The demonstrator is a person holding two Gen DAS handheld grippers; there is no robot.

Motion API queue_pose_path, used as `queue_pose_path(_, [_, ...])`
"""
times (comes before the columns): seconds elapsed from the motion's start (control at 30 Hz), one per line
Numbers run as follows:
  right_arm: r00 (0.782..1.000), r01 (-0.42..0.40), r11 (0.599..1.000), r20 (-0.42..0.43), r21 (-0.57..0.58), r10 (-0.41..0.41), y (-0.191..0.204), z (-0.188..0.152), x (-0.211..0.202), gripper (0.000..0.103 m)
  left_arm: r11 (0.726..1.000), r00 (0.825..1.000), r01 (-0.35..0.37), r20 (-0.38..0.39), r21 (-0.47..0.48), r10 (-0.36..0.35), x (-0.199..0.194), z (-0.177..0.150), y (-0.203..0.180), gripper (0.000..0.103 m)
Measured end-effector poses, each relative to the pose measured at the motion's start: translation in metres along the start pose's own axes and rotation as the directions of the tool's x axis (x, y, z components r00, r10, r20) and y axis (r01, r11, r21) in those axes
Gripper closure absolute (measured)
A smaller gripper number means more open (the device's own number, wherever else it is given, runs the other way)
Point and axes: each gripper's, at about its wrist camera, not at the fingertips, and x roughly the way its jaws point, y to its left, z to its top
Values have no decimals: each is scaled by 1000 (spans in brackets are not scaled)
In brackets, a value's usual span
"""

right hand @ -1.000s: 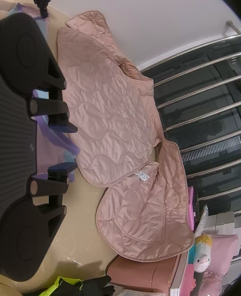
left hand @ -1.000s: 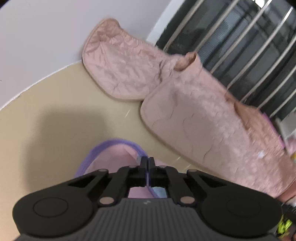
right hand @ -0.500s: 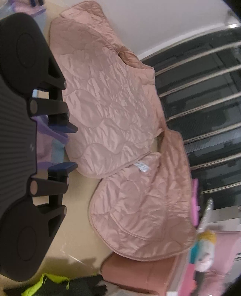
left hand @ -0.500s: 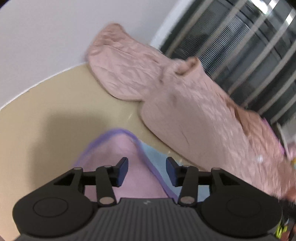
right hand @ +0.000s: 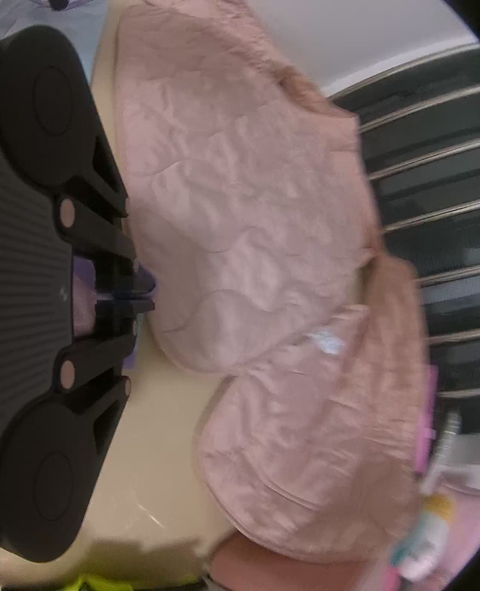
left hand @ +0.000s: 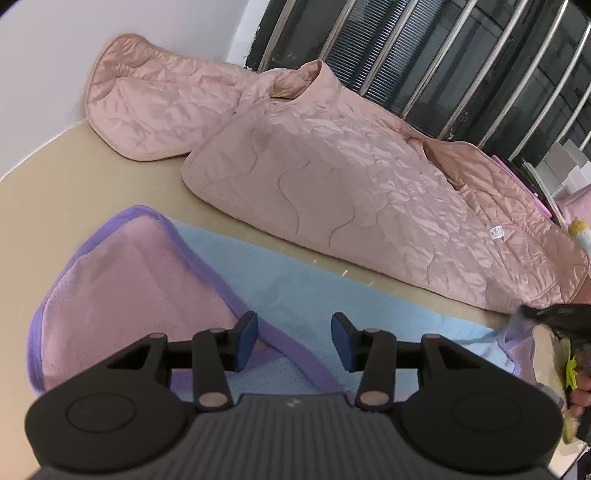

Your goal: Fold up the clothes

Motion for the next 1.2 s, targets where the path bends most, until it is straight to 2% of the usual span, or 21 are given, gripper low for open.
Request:
queue_pose_path(0.1, [988,-36,999,148,8,35,-2,-20,-55,100,1000,1000,-1,-3,7,1,0,0,-1,58])
queue_pose_path(0.2, [975,-4,1000,223,2,4,-6,-67,-85,90,1000,1000,-4,-5,7,4,-1,-1,-2,58])
queue_pose_path(0.27, [984,25,999,175,-43,-17,-5,-94,-86,81,1000,1000,3,-9,5,-3,-4,1,-3,58])
queue_pose_path(0.33, [994,41,997,107,-69,-33,-5,-112,-86,81,1000,1000,8,-4,13,-8,-9,3,-4,58])
queue_pose_path(0.37, [994,19,998,108,-53,-13,-7,-116,-91,81,1000,1000,9,2,20,-9,-12,3,-5,58])
queue_pose_path(0.4, [992,-7,999,127,-37,11,-11,-117,-97,80,1000,1000,7,8,24,-7,-14,4,-6,58])
queue_pose_path(0.47, [986,-26,999,165,-34,31,-14,-105,-102,68,1000,1000,3,19,30,-4,-19,5,-8,58])
queue_pose_path(0.53, [982,9,999,190,-50,1,-12,-86,-98,68,999,1000,9,21,33,-10,-21,5,-12,58])
queue_pose_path(0.6, [983,5,996,181,-91,11,-9,-64,-86,68,999,1000,15,22,37,-16,-23,5,-16,58])
queue_pose_path(0.67, [996,-7,990,86,-142,20,-2,-46,-61,69,999,999,27,22,46,-28,-24,3,-21,57])
queue_pose_path(0.7, [999,-6,989,42,-146,12,0,-42,-46,71,998,999,29,20,50,-30,-24,2,-22,57])
queue_pose_path(0.73, [1000,1,992,18,-126,1,-1,-41,-38,96,998,999,30,17,54,-31,-24,0,-23,57])
queue_pose_path(0.8, [1000,24,998,4,-56,-24,-6,-46,-34,99,998,1000,25,10,61,-26,-24,-3,-25,57])
queue_pose_path(0.9, [995,22,1000,97,-5,-21,-7,-64,-65,99,998,1000,17,3,68,-18,-24,-6,-25,57])
queue_pose_path(0.97, [994,18,1000,104,9,-19,-11,-80,-74,98,998,1000,18,-8,60,-17,-22,-8,-22,57])
queue_pose_path(1.07, [997,40,999,62,-29,-38,-15,-103,-74,89,998,1000,23,-17,51,-22,-20,-10,-22,57])
queue_pose_path(1.13, [997,34,998,76,-50,-30,-15,-108,-82,89,998,1000,25,-18,54,-24,-21,-9,-23,57])
queue_pose_path(1.2, [992,23,998,125,-56,-15,-13,-105,-94,78,997,999,34,-10,62,-34,-25,-9,-25,57])
